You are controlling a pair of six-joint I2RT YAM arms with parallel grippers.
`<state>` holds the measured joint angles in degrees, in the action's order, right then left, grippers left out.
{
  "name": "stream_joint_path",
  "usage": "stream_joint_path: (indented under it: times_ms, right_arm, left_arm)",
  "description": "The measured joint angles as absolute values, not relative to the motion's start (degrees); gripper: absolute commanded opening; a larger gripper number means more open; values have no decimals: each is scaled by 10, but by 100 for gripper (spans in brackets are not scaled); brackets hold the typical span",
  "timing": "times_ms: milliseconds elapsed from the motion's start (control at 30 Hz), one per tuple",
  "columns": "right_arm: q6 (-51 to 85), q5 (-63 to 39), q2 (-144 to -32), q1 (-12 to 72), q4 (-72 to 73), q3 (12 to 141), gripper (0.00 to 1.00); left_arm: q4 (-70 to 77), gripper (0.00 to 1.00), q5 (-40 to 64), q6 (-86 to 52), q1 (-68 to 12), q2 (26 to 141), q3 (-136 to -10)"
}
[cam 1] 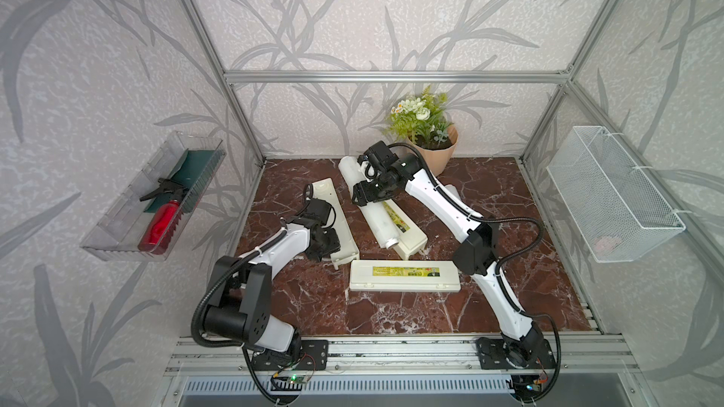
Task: Put plastic wrap rolls into dispensers
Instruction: Adjust the plastic wrap cutting box at the center of the board.
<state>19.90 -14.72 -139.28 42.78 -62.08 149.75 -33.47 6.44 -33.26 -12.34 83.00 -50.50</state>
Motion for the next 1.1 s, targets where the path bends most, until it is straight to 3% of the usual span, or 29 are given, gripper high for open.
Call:
stream_joint_path:
  times_ms: [100,267,400,633,1100]
  right_arm:
    - [214,-139,-1412,435,-613,1528,24]
    - [243,-126,-1445,448,-581,1559,23]
    - [259,-119,-1469,458,-548,1560,23]
    - [276,-117,-1498,463,-524,1560,23]
    - [277,-115,-1499,465,-507,1558,22]
  left_arm:
    - [-342,60,43,-316,-122,787,-530]
    - [-352,59,45,-277,-75,780,-610]
    - [-354,56,47,-250,-32,836,-656]
    - [-371,57,66,-227,-25,980,-698]
    - [-409,18,70,-172,-21,1072,-777]
